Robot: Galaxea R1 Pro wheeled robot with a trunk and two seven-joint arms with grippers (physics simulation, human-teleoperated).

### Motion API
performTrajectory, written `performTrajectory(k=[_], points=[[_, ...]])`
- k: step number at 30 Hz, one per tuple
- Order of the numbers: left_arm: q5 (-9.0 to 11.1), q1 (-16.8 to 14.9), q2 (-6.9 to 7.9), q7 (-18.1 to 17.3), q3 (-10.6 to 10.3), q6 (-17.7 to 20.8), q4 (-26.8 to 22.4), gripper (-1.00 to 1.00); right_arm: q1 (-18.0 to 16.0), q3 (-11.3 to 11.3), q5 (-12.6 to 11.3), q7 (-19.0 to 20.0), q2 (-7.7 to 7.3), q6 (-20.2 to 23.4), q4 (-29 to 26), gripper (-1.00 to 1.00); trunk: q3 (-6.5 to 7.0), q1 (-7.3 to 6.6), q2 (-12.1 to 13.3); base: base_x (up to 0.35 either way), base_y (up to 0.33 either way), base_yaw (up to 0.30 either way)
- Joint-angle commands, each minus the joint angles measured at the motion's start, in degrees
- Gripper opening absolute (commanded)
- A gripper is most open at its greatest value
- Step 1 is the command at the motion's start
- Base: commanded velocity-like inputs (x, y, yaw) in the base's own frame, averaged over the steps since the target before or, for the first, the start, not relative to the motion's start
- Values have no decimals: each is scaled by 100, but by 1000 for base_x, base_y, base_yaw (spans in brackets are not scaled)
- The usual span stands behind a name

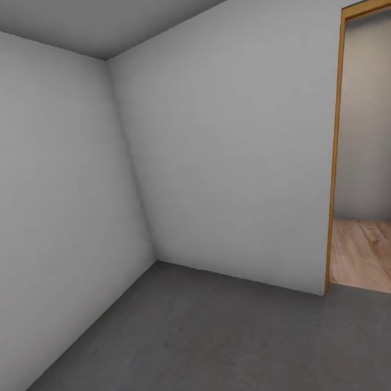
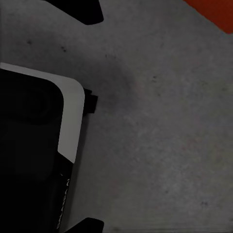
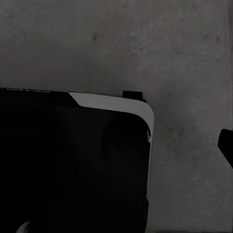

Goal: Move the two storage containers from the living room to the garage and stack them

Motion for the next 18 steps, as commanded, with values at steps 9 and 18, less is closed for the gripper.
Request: performTrajectory(k=[9,18], points=[[55,-4,-281,-60,-30,-25,8,100,-9,43,-48,27,0,-23,18,100,-9,1,-6,0,0,-300],[57,27,-344,-58,-39,-7,23,100,-9,30,-55,24,-10,-22,18,100,-9,1,-6,0,0,-300]])
